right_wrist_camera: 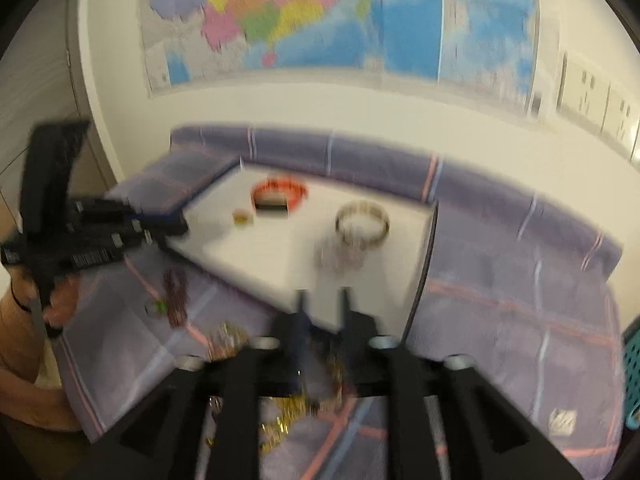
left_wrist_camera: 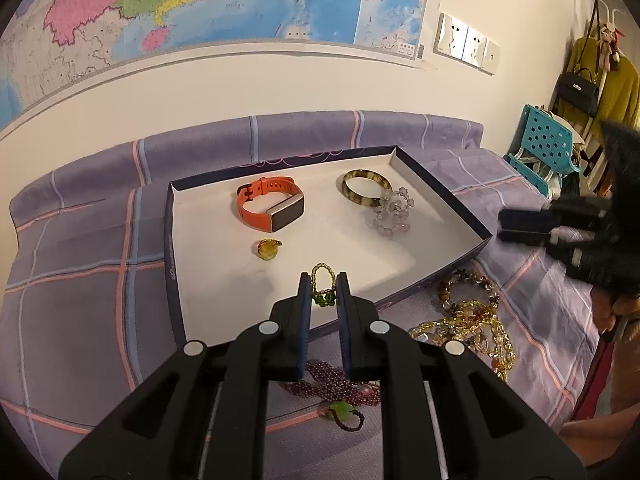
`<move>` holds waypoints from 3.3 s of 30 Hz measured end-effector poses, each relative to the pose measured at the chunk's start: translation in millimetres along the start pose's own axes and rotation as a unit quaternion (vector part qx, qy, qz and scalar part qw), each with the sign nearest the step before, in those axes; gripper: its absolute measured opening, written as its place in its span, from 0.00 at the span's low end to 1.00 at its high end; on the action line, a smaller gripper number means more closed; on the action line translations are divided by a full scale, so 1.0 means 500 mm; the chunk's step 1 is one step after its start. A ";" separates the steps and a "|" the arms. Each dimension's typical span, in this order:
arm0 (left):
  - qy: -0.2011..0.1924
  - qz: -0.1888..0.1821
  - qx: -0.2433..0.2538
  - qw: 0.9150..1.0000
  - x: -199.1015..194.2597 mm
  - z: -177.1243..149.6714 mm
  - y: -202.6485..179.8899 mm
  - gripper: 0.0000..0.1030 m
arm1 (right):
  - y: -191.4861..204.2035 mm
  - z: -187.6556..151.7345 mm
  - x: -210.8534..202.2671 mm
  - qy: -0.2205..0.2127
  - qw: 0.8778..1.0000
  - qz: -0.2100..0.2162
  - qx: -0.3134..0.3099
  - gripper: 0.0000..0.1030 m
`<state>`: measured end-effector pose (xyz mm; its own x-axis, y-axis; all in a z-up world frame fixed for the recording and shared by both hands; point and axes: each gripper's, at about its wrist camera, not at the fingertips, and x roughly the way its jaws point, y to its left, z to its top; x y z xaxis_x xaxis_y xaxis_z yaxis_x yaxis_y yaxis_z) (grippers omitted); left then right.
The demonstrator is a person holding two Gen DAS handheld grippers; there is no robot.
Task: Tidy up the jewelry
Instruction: 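Release the beaded bracelet into the box with right tool while left tool holds the gold ring above it, then lower the gold ring into the box and open the left tool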
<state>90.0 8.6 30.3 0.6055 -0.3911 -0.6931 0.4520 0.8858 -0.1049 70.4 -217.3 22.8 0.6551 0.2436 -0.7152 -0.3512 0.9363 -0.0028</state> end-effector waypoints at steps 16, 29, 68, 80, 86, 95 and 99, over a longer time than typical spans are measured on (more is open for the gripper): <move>0.004 0.002 0.001 1.000 0.008 -0.002 0.000 0.12 | 0.008 -0.060 0.094 0.069 0.997 -0.017 -0.023 0.09; -0.001 0.011 0.003 1.000 0.014 0.016 0.010 0.12 | 0.046 0.029 -0.035 -0.027 0.998 -0.009 -0.060 0.07; 0.037 0.031 0.001 0.999 0.118 0.035 0.031 0.12 | 0.005 0.076 0.149 0.043 0.999 0.023 -0.024 0.18; 0.062 0.044 -0.003 0.997 0.163 0.037 0.042 0.12 | -0.029 0.060 0.204 0.068 0.998 -0.008 0.003 0.18; 0.068 0.051 -0.006 0.996 0.184 0.048 0.045 0.15 | -0.036 0.060 0.203 0.060 0.998 -0.014 0.017 0.19; 0.051 0.050 -0.003 0.997 0.170 0.054 0.041 0.22 | -0.021 0.051 0.196 0.065 0.998 -0.011 -0.001 0.30; 0.033 0.049 -0.006 0.998 0.142 0.057 0.040 0.26 | -0.024 0.050 0.202 0.069 0.998 -0.008 0.003 0.10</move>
<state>160.5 -8.5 -0.8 0.6016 -0.2860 -0.7459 0.3854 0.9218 -0.0426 157.6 -197.5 -32.0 0.5624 0.1923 -0.8042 -0.3375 0.9413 -0.0110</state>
